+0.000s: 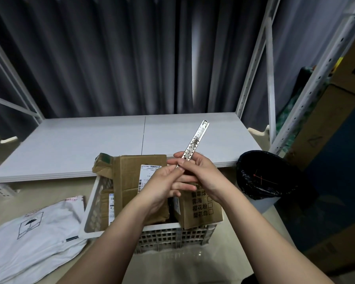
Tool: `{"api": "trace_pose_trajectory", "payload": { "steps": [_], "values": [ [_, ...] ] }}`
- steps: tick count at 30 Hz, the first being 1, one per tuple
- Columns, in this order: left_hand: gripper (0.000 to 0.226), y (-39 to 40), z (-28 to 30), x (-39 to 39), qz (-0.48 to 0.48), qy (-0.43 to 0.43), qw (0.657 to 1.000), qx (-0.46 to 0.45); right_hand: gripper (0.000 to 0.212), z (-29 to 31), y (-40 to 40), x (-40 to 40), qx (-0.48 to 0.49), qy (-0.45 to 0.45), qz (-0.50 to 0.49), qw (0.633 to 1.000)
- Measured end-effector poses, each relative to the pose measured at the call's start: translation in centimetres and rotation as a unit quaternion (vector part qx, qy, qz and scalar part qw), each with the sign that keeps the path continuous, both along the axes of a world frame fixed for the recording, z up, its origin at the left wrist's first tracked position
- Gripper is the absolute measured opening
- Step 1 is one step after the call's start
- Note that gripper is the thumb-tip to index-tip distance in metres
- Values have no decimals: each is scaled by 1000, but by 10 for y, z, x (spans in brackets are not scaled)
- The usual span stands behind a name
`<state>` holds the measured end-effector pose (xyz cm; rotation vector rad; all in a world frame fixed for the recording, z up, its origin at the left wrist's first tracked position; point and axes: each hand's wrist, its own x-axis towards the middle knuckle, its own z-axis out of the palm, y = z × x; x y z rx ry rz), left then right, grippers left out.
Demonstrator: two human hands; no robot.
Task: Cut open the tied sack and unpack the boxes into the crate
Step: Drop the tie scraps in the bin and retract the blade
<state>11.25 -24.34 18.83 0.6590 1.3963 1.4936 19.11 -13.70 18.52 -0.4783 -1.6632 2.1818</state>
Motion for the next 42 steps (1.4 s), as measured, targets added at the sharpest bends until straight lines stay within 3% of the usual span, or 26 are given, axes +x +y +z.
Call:
{"api": "trace_pose_trajectory", "payload": {
  "steps": [6, 11, 14, 17, 21, 26, 30, 36, 40, 42],
  "values": [
    [19, -4, -5, 0, -18, 2, 999, -28, 25, 1, 5, 3, 7, -29, 21, 999],
    [19, 0, -8, 13, 37, 47, 997, -44, 22, 1, 3, 16, 25, -73, -14, 997],
    [18, 9, -8, 22, 68, 26, 996, -50, 20, 3, 1, 19, 67, -108, -60, 990],
    [14, 27, -1, 27, 70, -2, 996, -58, 4, 7, 5, 24, 72, -125, -137, 980],
    [13, 63, 2, 35, 100, 16, 993, -65, 21, 7, 30, 35, 76, -158, -220, 960],
    [23, 122, -17, 28, 122, 49, 987, -94, 29, -4, 83, 31, 100, -203, -226, 947],
    [21, 177, -45, 12, 94, 115, 981, -124, 14, -37, 140, 17, 78, -217, -211, 950],
    [7, 248, -87, -22, 69, 237, 957, -152, 12, -94, 216, -17, 37, -224, -196, 954],
    [19, 288, -130, -41, 32, 252, 956, -147, 3, -144, 255, -39, 40, -228, -273, 934],
    [16, 300, -148, -52, -13, 227, 960, -162, 9, -168, 270, -51, 39, -237, -297, 924]
  ]
}}
